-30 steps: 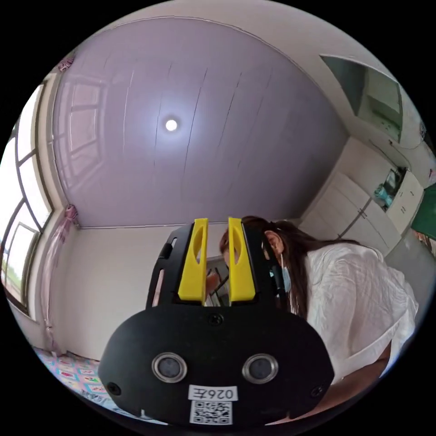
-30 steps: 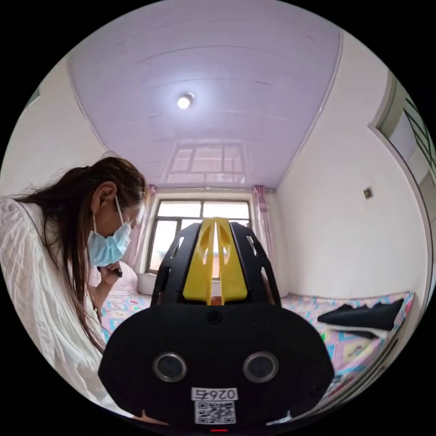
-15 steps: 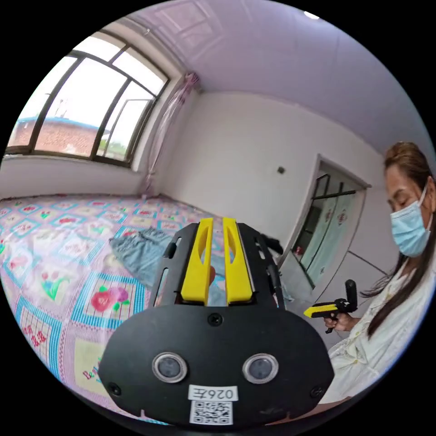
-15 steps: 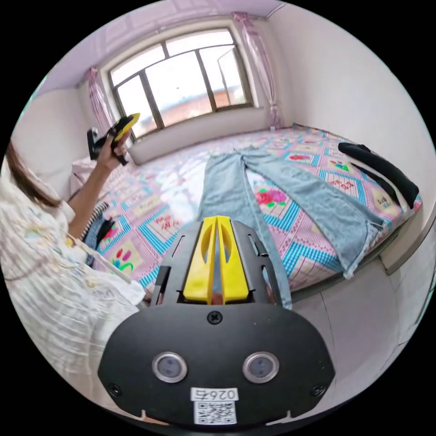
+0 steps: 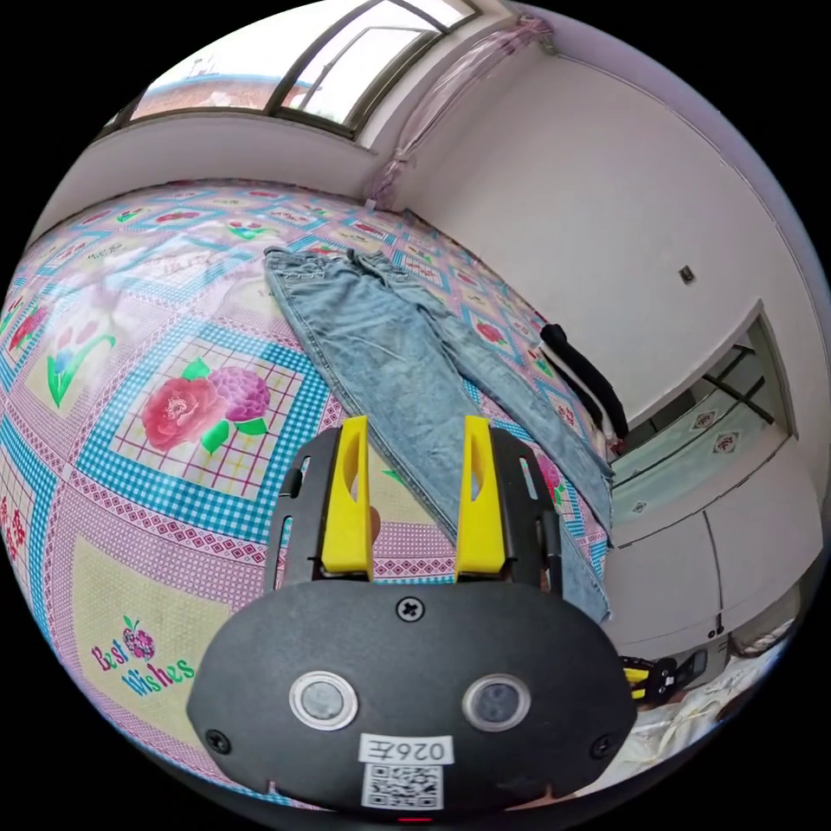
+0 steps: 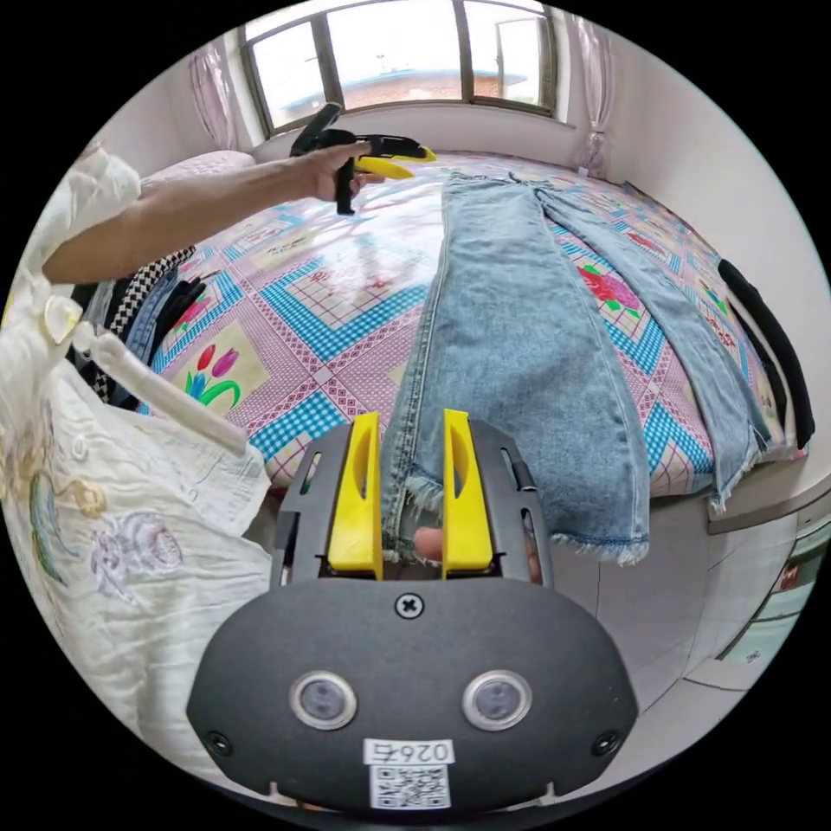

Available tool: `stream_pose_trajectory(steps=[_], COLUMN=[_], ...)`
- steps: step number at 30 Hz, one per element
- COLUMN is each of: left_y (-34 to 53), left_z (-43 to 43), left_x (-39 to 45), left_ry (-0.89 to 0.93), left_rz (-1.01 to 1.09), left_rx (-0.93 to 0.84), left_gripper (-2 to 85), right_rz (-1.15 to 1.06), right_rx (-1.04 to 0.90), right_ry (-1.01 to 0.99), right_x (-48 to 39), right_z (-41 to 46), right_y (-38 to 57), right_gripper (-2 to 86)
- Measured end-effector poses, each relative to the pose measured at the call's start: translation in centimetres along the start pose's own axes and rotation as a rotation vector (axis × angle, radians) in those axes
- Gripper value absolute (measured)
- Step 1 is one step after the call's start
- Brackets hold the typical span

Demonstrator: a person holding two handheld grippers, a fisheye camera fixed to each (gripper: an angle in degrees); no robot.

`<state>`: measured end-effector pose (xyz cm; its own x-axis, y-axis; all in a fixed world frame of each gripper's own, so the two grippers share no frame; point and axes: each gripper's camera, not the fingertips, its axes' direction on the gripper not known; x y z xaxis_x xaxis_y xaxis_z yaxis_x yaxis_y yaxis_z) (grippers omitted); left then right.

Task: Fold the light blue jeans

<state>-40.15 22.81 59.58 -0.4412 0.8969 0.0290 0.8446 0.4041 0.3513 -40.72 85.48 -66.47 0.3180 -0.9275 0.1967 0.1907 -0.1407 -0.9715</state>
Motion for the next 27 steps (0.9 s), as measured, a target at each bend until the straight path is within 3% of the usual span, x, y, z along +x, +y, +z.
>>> stream_pose_trajectory(steps=[9,15,27], left_y=[-7.5,-12.4,-18.0], left_z=[8.0,12.4,17.3], left_x=[-7.9,-13.6,-22.9], left_ry=[-0.074,-0.11,-0.202], left_rz=[-0.102,-0.181,-0.215], left_rx=[-0.068,-0.083,-0.101], left_gripper=[16.8,17.2,18.5], right_rz=[-0.084,-0.066,-0.025], right_rx=[-0.089,-0.135,-0.201], right_ry=[0.102,0.176,0.064], right_x=[-1.9,-0.3,4.6], right_z=[6.3,8.1,9.9], right_y=[-3.6,-6.0,-10.3], right_gripper=[6.9,2.3,0.5])
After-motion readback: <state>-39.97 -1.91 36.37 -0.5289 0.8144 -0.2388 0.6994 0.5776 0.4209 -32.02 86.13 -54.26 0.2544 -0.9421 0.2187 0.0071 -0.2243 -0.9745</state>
